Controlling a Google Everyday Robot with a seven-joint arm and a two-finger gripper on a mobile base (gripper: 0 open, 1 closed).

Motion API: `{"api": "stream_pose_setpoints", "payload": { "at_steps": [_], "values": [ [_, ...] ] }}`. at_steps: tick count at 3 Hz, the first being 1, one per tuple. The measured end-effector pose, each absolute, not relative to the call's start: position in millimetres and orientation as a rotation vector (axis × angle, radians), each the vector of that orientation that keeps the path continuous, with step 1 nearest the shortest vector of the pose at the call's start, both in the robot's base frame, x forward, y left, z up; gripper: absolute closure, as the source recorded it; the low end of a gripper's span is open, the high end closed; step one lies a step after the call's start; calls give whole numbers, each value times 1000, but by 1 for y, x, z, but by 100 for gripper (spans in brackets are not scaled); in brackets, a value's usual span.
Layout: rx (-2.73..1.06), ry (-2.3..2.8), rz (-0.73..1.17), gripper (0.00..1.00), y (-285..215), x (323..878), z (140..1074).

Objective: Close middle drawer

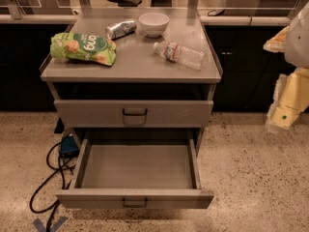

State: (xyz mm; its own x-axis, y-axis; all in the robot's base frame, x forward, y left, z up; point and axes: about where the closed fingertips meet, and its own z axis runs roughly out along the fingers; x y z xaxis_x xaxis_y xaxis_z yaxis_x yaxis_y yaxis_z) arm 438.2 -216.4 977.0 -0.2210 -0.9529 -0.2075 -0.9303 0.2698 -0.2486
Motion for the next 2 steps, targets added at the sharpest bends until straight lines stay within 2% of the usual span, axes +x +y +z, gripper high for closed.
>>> {"api": "stream_pose_setpoints", "payload": {
  "at_steps": [2],
  "values": [
    [-1702, 2212, -51, 0, -220, 431, 955]
  ]
}}
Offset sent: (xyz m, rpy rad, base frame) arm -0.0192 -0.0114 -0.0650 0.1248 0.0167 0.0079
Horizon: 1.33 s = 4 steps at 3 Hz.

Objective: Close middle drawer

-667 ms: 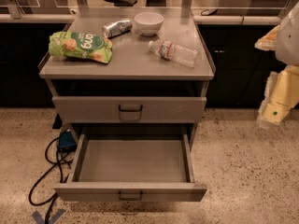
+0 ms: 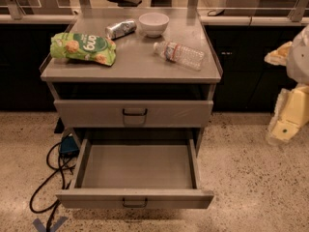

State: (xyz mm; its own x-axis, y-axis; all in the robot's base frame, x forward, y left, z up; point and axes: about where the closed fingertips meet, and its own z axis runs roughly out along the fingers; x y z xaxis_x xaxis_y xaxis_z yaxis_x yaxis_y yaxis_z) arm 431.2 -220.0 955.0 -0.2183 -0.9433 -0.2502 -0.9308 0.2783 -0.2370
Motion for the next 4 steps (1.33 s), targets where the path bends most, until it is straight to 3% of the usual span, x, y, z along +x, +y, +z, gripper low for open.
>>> {"api": "stream_pose_setpoints", "payload": {
  "at_steps": [2, 4],
  "values": [
    [-1575, 2111, 268, 0, -222, 392, 828],
    [-1203, 2220, 674, 0, -210, 321, 621]
  ]
}}
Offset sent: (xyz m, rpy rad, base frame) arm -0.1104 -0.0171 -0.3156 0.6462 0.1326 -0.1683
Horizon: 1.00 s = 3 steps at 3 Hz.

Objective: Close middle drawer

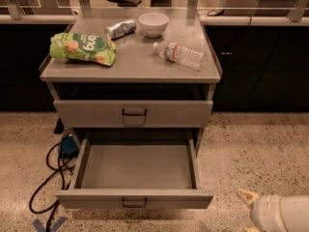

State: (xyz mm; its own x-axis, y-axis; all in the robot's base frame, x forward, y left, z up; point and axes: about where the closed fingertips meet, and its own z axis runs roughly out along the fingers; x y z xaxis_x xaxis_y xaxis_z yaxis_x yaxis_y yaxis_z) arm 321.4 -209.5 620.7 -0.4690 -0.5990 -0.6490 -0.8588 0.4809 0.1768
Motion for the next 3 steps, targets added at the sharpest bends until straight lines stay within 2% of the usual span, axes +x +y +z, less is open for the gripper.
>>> {"api": "stream_pose_setpoints", "payload": {
  "at_steps": [3],
  "values": [
    [-1126, 2268, 844, 0, -211, 305, 559]
  ]
}}
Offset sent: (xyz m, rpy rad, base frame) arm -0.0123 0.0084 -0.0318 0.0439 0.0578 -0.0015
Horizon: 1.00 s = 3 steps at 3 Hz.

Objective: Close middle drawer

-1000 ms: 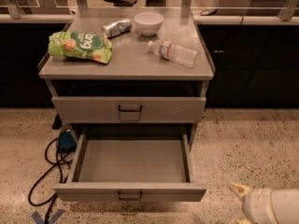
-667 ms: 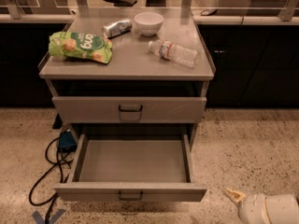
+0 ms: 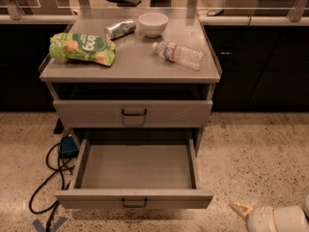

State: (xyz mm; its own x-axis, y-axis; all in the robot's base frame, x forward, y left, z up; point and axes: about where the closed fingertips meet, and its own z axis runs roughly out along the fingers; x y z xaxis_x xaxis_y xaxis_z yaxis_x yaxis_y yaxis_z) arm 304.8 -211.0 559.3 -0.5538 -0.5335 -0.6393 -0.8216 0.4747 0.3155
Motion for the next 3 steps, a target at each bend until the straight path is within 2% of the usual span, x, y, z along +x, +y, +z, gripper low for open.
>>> {"api": "stream_pose_setpoints", "payload": {
  "at_steps": [1, 2, 3],
  "values": [
    [-1123, 2333, 959, 0, -202, 295, 478],
    [-1186, 2328, 1069, 0, -170, 310, 407],
    [-1305, 2192, 1197, 0, -117, 317, 383]
  ]
}}
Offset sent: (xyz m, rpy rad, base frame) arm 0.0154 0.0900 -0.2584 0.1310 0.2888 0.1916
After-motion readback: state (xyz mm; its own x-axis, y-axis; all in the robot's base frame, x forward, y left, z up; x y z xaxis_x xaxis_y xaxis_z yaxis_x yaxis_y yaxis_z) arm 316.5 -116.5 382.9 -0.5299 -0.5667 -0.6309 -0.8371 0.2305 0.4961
